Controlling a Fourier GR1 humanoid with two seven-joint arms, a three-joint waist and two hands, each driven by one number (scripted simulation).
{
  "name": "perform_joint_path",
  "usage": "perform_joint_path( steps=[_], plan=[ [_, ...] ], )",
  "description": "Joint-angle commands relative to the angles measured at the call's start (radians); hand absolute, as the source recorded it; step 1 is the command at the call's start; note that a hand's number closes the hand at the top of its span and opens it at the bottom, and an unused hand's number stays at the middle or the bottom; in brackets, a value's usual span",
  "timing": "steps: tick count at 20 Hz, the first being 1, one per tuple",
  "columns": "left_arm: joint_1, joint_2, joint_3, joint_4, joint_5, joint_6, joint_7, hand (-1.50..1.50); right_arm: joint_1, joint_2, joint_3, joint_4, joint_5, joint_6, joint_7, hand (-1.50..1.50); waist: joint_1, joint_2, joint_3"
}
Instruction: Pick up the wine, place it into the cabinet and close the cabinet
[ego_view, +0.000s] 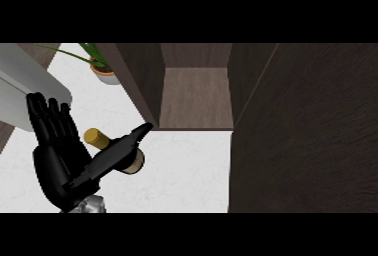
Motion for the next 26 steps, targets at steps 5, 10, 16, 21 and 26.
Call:
perform_joint_path(
  steps=[5, 10, 16, 21, 26],
  plan=[
    [0.205, -0.005, 0.021, -0.027, 0.154, -0.027, -0.204, -1.5, 0.016, 0.035, 0.032, 0.022, 0.05, 0.017, -0.055, -1.5, 0.003, 0.0, 0.0],
    [0.24, -0.005, -0.03, 0.081, 0.271, 0.0, -0.355, -1.5, -0.007, 0.033, 0.021, 0.021, 0.04, 0.007, -0.022, -1.5, 0.0, 0.001, -0.001],
    [0.283, -0.006, 0.091, 0.117, 0.397, -0.112, -0.44, -1.5, 0.069, 0.041, 0.014, -0.067, 0.002, 0.026, 0.001, -1.5, -0.001, 0.0, 0.0],
    [0.26, -0.006, 0.069, 0.242, 0.479, -0.092, -0.579, -1.5, -0.045, 0.021, -0.006, -0.01, -0.004, 0.001, 0.056, -1.5, 0.001, 0.001, 0.0],
    [0.391, -0.006, 0.12, 0.189, 0.506, -0.216, -0.618, -1.5, 0.0, 0.017, -0.015, -0.038, -0.009, 0.036, 0.042, -1.5, 0.002, 0.0, 0.0]
  ],
)
